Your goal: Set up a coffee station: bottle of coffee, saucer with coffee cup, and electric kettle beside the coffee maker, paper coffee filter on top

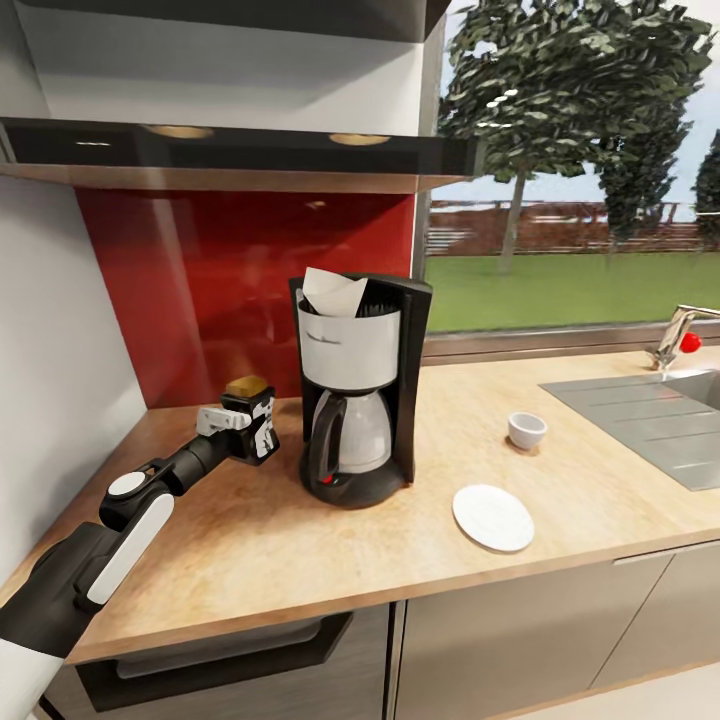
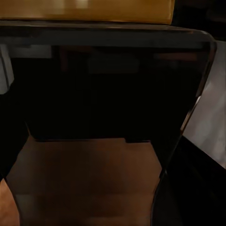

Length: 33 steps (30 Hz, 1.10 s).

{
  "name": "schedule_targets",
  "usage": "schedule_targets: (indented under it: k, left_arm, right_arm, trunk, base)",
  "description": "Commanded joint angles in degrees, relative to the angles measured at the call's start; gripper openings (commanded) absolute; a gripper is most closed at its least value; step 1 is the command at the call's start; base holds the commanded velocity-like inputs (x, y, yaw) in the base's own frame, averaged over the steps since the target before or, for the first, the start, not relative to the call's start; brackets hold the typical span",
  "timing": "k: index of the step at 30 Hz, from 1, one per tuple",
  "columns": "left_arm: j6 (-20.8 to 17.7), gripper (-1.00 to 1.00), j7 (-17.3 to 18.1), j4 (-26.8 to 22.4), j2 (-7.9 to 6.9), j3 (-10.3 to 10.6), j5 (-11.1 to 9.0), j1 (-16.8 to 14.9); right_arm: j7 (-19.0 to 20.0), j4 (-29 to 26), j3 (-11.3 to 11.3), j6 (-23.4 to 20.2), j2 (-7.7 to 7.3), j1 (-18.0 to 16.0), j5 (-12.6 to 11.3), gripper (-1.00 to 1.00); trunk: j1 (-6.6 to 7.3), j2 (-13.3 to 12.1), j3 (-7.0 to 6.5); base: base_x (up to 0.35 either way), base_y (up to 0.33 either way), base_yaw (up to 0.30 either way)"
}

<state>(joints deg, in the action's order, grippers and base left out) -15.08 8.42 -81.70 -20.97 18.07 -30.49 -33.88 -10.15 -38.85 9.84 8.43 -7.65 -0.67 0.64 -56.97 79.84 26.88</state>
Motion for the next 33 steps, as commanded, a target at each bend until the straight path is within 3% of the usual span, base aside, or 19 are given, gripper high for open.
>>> schedule_targets:
  k: [1,33]
  left_arm:
    - [-0.30,-1.00,0.01,-0.04,-0.04,0.03,-0.54,-0.03]
    - [-0.30,-1.00,0.01,-0.04,-0.03,0.03,-0.54,-0.03]
  right_arm:
    - [-0.13,0.02,0.00,0.13,0.00,-0.03,0.06,1.00]
    - [-0.13,0.00,0.01,0.13,0.00,-0.03,0.07,1.00]
  trunk:
    - [0.00,0.03,0.07]
    - [-0.44,0.84,2.59]
  base:
    - [0.014,0.000,0.000]
    - [0.001,0.000,0.000]
